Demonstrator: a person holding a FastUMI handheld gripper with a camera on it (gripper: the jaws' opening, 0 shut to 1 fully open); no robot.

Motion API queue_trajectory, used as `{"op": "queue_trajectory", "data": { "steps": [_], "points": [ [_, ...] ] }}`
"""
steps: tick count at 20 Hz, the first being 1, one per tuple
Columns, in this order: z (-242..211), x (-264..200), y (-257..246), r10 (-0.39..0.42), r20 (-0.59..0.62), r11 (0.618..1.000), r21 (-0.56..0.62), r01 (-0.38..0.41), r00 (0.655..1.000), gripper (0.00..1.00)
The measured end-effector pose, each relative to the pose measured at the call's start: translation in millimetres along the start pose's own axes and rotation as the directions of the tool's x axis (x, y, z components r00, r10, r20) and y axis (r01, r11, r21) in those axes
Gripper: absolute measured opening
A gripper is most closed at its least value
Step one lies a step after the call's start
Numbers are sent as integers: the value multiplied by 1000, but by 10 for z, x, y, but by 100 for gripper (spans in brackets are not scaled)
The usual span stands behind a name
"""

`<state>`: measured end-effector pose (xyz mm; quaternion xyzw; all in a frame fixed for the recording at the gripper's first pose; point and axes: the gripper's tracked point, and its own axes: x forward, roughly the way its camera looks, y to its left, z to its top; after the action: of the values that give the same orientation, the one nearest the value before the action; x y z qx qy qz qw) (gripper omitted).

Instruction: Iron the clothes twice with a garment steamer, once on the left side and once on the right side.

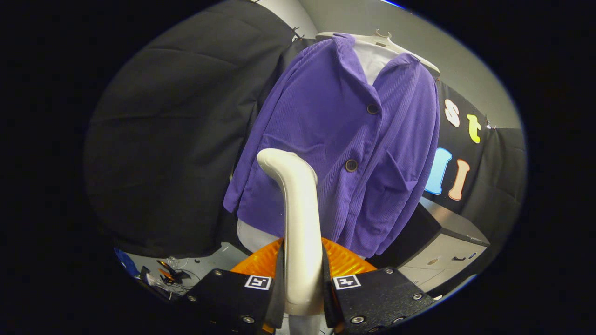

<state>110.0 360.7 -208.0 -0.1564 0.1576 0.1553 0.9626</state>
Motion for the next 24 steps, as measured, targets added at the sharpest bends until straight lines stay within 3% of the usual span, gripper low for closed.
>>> {"op": "queue_trajectory", "data": {
  "steps": [7,13,18,24],
  "points": [
    [-311,-117,66,51,-69,999,21,-50,996,34],
    [-340,-620,-489,42,-92,991,128,-30,995,34],
    [-176,-1082,-1456,-77,-49,970,227,86,996,34],
    [-2,-1717,-2587,-227,48,912,362,195,973,34]
  ]
}}
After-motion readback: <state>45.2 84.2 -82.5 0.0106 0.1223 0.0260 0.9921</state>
